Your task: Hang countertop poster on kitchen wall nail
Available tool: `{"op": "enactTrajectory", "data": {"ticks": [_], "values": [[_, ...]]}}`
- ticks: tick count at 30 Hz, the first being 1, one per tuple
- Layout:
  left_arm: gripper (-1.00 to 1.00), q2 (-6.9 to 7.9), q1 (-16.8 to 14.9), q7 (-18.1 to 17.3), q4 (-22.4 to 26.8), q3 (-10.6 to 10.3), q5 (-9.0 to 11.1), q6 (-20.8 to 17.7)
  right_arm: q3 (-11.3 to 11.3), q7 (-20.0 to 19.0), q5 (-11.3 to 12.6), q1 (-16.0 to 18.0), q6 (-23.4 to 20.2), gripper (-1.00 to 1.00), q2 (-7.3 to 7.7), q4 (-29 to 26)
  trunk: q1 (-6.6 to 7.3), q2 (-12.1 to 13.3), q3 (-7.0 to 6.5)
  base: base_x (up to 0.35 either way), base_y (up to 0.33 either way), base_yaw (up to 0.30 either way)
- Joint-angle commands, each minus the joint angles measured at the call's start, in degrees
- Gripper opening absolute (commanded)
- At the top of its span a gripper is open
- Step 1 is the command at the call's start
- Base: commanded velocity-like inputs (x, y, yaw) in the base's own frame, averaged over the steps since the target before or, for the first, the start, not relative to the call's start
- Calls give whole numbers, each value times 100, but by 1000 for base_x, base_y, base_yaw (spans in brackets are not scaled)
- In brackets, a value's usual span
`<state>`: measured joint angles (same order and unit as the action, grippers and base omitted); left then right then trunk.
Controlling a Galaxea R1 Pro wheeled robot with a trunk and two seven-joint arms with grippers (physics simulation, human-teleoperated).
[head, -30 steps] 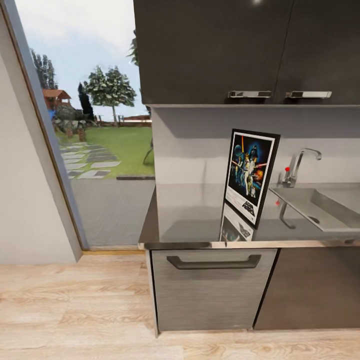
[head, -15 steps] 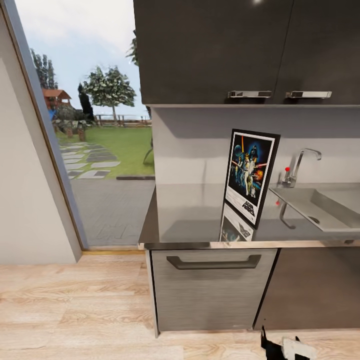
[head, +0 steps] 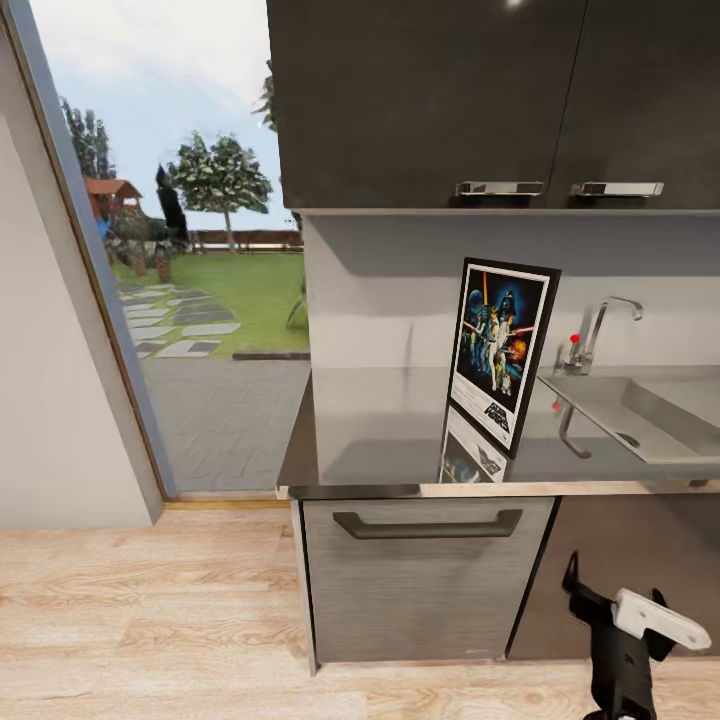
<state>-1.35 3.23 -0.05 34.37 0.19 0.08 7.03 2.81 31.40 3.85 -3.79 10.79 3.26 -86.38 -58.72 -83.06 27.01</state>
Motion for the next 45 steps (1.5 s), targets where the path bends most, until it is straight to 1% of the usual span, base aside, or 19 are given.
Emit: {"op": "enactTrajectory", "data": {"ticks": [1, 4, 7, 8, 11, 13, 14, 15, 16, 17, 18, 20, 21, 27, 29, 31, 35, 38, 45], "values": [[100, -2, 2, 1, 12, 0, 3, 9, 5, 22, 40, 20, -2, 100, 4, -49, 0, -2, 4, 0, 0, 0], [100, -4, 2, 3, 28, -5, 6, 9, 24, 54, 31, 119, -82, 100, 10, -133, 0, -2, 4, 0, 0, 0], [100, -10, 2, 6, 89, -8, 6, 6, 36, 73, 20, 370, -303, 100, 14, -185, 0, -2, 4, 0, 0, 0], [100, -12, 2, 9, 170, -9, 8, -1, 36, 74, 17, 544, -489, 100, 15, -198, 0, -2, 4, 0, 0, 0], [100, -13, 2, 16, 318, -10, 9, -14, 29, 63, 12, 827, -825, 100, 16, -209, 0, -2, 4, 0, 0, 0], [100, -21, 2, 20, 503, -10, 9, -30, 2, 29, -62, 1202, -1283, 100, 20, -210, 0, -2, 4, 0, 0, 0], [100, -31, 2, 21, 583, -10, 9, -35, -21, -58, -120, 1362, -1492, 100, 28, -205, 0, -2, 4, 0, 0, 0], [100, -35, 2, 21, 621, -10, 9, -37, -45, -136, -147, 1431, -1582, 100, 31, -203, 0, -2, 4, 0, 0, 0], [100, -40, 2, 22, 691, -10, 11, -39, -112, -358, -188, 1551, -1727, 100, 35, -200, 0, -2, 4, 0, 0, 0], [100, -42, 2, 22, 718, -10, 11, -40, -140, -491, -203, 1608, -1782, 100, 37, -199, 0, -2, 4, 0, 0, 0], [100, -45, 2, 21, 753, -10, 12, -41, -186, -773, -227, 1720, -1864, 100, 39, -197, 0, -2, 4, 0, 0, 0], [100, -45, 2, 18, 767, -10, 12, -39, -217, -1034, -241, 1812, -1917, 100, 40, -196, 0, -2, 4, 0, 0, 0], [100, -43, 2, 14, 775, -9, 15, -34, -237, -1257, -252, 1873, -1951, 100, 41, -196, 0, -2, 4, 0, 0, 0], [100, -35, 2, 1, 783, 15, 13, -22, -265, -1994, -261, 1970, -1998, 100, 47, -196, 0, -2, 4, 0, 0, 0], [100, -33, 2, -1, 783, 21, 12, -20, -265, -2366, -265, 1983, -2006, 100, 49, -186, 0, -2, 4, 0, 0, 0], [100, -27, 2, -2, 782, 33, 10, -20, -252, -2835, -271, 1990, -2024, 100, 54, -170, 0, -2, 4, 0, 0, 0], [100, -25, 2, -3, 782, 44, 10, -24, -237, -3268, -286, 1994, -2165, 100, 60, -149, 0, -2, 4, 19, -18, 0], [100, -24, 2, 0, 777, 50, 10, -25, -229, -3421, -320, 1995, -2227, 100, 85, -140, 0, -2, 4, 152, -140, 0], [100, -23, 2, 4, 777, 70, 10, -24, -214, -3518, -345, 1996, -2289, 100, 152, 26, 0, -2, 4, 91, -84, 0]]}}
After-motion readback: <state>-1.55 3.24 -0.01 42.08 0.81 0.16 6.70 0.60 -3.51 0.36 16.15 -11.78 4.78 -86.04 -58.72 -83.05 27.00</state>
